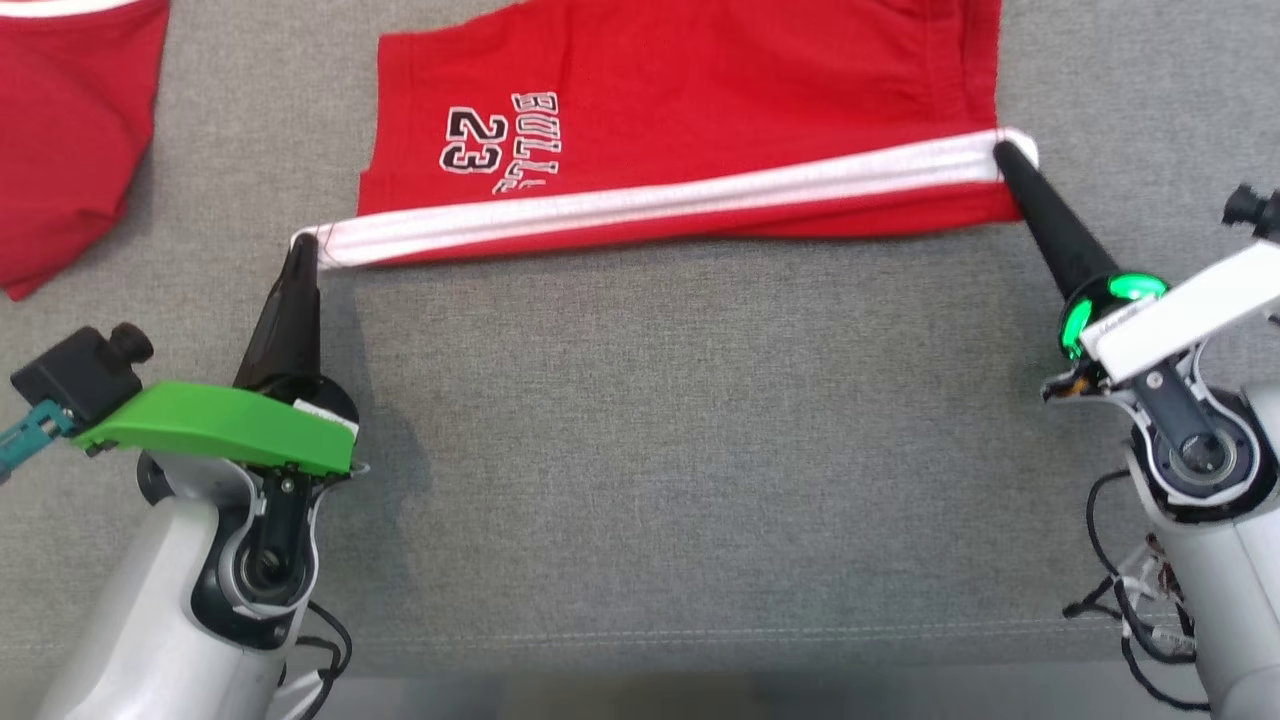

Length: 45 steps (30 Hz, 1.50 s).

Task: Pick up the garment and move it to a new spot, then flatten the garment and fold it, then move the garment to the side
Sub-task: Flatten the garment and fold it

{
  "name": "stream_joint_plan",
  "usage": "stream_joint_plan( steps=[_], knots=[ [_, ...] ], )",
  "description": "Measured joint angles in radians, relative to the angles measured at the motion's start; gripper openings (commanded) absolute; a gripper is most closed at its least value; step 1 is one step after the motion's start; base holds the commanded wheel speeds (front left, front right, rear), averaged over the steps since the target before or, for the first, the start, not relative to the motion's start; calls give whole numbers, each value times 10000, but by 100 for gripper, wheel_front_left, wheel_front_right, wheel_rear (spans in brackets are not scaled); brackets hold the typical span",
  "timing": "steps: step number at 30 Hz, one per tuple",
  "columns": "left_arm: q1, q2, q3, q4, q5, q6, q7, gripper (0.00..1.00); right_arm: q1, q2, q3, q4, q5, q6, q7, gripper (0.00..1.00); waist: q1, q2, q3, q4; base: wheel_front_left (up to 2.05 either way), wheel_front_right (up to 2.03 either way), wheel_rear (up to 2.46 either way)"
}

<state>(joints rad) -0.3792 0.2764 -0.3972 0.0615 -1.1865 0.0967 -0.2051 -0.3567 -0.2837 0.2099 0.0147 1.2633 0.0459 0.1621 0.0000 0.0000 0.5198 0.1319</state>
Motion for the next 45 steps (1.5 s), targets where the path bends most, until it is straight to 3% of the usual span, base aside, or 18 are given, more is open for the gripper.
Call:
stream_joint_plan(
  steps=[9, 19, 27, 35, 45],
  knots=[
    [1131, -44, 71, -184, -88, -10, -161, 0, 2113, -50, 316, 0, 127, 339, -107, 0, 0, 0, -1288, -269, 0, 0, 0],
    [2777, 857, 372, -1267, 230, 2, -161, 0, 4411, -280, 1012, -777, 138, 422, 161, 0, -1, 0, -2541, -525, 0, 0, 0],
    [3995, 1177, 997, -2328, 190, 104, -174, 0, 6078, -305, 1522, -1802, 662, 506, 428, 0, -1, 0, -2519, -563, 0, 0, 0],
    [4150, 1977, 1292, -3793, 491, 234, -23, 0, 5619, -299, 1534, -3060, 665, 585, 499, 0, -1, 0, -1937, -777, 0, 0, 0],
    [1569, 3099, 1300, -5373, 1365, 274, 1593, 0, 4271, 213, 1582, -3975, 777, 623, 495, 0, -1, 0, -1070, -1383, 0, 0, 0]
  ],
)
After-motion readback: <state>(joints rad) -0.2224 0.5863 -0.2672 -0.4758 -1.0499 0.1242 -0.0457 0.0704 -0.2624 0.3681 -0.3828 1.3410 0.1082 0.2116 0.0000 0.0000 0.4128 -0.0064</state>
